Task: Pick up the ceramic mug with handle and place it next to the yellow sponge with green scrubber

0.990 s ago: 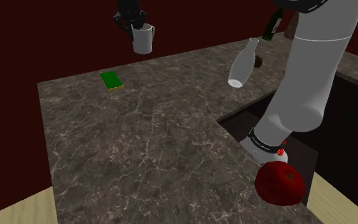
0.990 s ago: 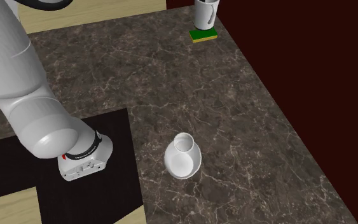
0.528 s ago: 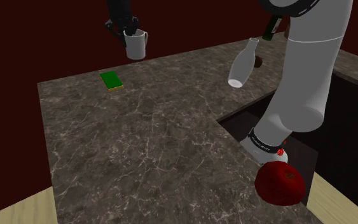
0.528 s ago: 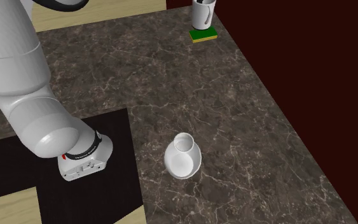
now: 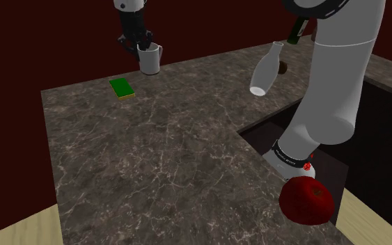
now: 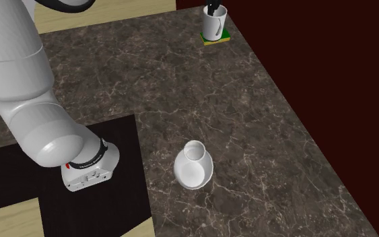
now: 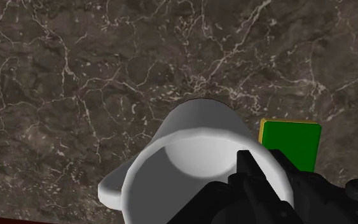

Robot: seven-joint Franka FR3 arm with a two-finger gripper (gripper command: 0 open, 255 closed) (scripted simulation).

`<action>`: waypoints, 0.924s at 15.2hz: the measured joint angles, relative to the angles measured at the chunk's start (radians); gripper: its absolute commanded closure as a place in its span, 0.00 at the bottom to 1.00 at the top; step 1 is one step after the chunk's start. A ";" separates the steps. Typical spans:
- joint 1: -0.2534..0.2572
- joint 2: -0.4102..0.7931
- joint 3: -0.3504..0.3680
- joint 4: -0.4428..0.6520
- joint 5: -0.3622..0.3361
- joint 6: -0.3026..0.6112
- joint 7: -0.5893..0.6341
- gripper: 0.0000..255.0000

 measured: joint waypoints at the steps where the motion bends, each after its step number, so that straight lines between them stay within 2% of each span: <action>1: 0.000 0.002 0.000 -0.009 0.000 0.011 0.001 1.00; 14: -0.001 0.036 -0.002 -0.138 -0.006 0.173 0.012 1.00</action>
